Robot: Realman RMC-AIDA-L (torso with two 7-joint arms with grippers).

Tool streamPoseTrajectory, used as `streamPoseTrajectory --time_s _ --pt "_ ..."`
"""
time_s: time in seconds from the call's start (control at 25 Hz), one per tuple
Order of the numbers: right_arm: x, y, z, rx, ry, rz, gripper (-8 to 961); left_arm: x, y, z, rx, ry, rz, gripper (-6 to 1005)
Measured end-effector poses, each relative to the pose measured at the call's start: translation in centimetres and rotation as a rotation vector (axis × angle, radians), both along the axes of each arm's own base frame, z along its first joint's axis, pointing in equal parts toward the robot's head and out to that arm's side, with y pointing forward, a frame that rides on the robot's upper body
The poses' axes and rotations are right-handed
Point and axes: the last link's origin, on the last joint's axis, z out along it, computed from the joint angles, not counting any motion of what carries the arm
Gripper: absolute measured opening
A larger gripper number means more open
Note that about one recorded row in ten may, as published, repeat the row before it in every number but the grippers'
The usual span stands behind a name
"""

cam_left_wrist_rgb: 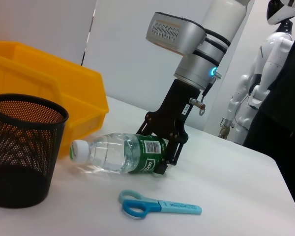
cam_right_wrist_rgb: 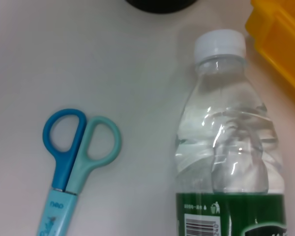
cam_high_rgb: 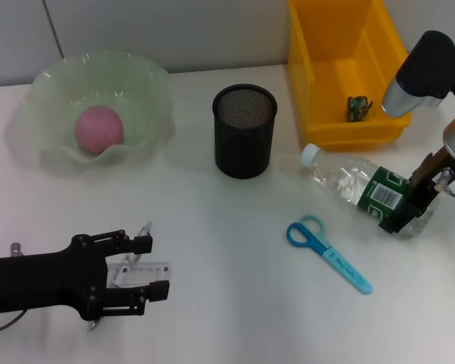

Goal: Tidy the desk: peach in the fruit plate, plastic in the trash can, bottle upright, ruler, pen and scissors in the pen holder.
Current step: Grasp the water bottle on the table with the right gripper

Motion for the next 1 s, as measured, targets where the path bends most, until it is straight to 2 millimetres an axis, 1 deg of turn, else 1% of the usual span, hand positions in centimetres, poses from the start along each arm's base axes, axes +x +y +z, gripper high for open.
streamPoseTrajectory --time_s 0.24,0.52,1.0 --pt "-0.2 -0.1 0.2 0.018 0.008 0.012 783 0.0 0.0 0.0 0.0 0.0 0.0 832" --pt "-1.1 -1.0 0.3 0.021 0.049 0.058 777 0.0 0.1 0.1 0.0 0.002 -0.002 832" --pt "-0.3 -2.7 1.4 0.077 0.179 0.096 773 0.2 0.4 0.2 0.006 0.0 -0.004 832"
